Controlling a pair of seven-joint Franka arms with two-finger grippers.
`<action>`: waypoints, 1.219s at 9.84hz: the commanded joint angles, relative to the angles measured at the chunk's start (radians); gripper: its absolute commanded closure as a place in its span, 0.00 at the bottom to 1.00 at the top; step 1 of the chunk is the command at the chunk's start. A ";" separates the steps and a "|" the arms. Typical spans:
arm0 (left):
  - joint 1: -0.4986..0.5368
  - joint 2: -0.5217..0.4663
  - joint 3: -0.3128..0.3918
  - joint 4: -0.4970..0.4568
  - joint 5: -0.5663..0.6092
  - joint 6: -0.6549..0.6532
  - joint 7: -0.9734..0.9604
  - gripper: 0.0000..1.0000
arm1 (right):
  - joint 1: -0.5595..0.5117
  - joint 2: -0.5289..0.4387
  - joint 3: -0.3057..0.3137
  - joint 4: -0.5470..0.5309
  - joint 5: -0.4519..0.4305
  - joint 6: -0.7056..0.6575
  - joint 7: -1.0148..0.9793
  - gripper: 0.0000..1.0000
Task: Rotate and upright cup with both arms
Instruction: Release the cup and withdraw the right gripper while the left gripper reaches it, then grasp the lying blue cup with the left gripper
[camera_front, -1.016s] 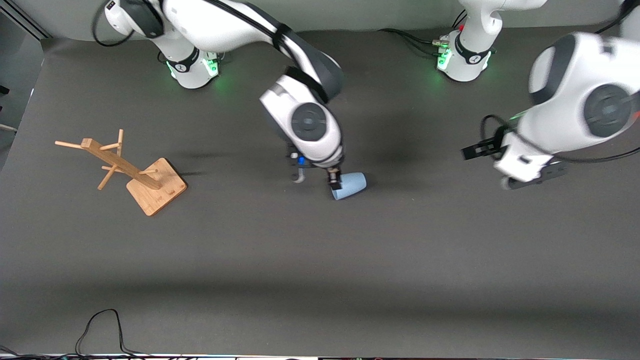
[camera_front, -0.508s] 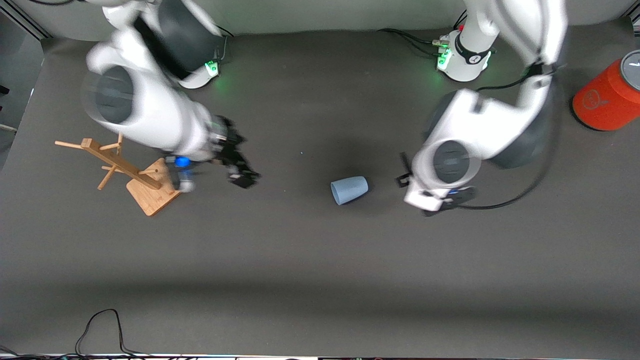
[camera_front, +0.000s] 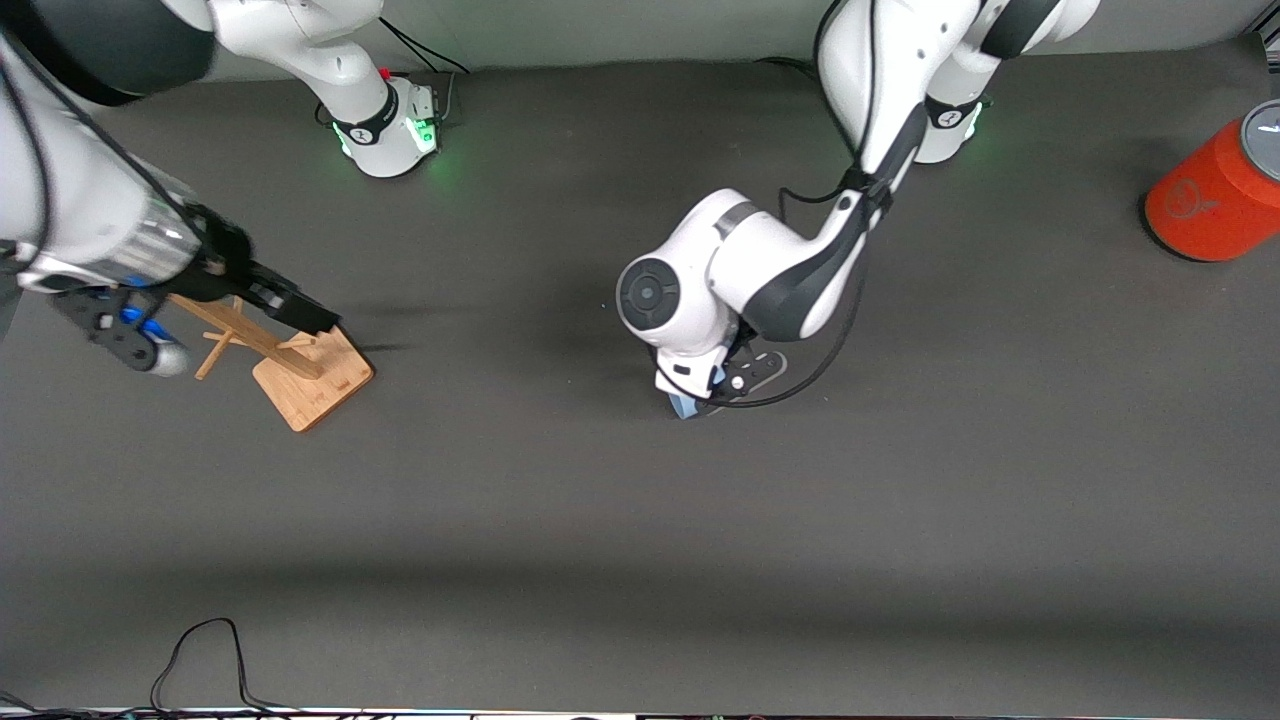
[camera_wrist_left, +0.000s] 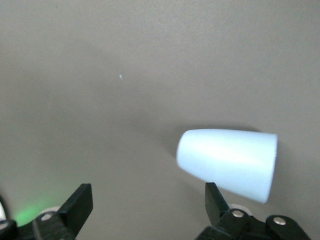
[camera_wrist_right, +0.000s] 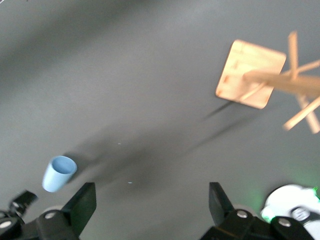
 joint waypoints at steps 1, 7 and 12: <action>-0.046 0.070 0.020 0.061 0.081 0.059 -0.138 0.00 | 0.010 -0.049 -0.118 -0.034 -0.045 -0.040 -0.304 0.00; -0.055 0.146 0.025 0.106 0.152 0.199 -0.375 0.00 | -0.175 -0.072 -0.120 -0.048 -0.058 -0.025 -0.672 0.00; -0.106 0.194 0.022 0.106 0.166 0.136 -0.361 0.13 | -0.490 -0.132 0.203 -0.153 -0.070 0.041 -0.669 0.00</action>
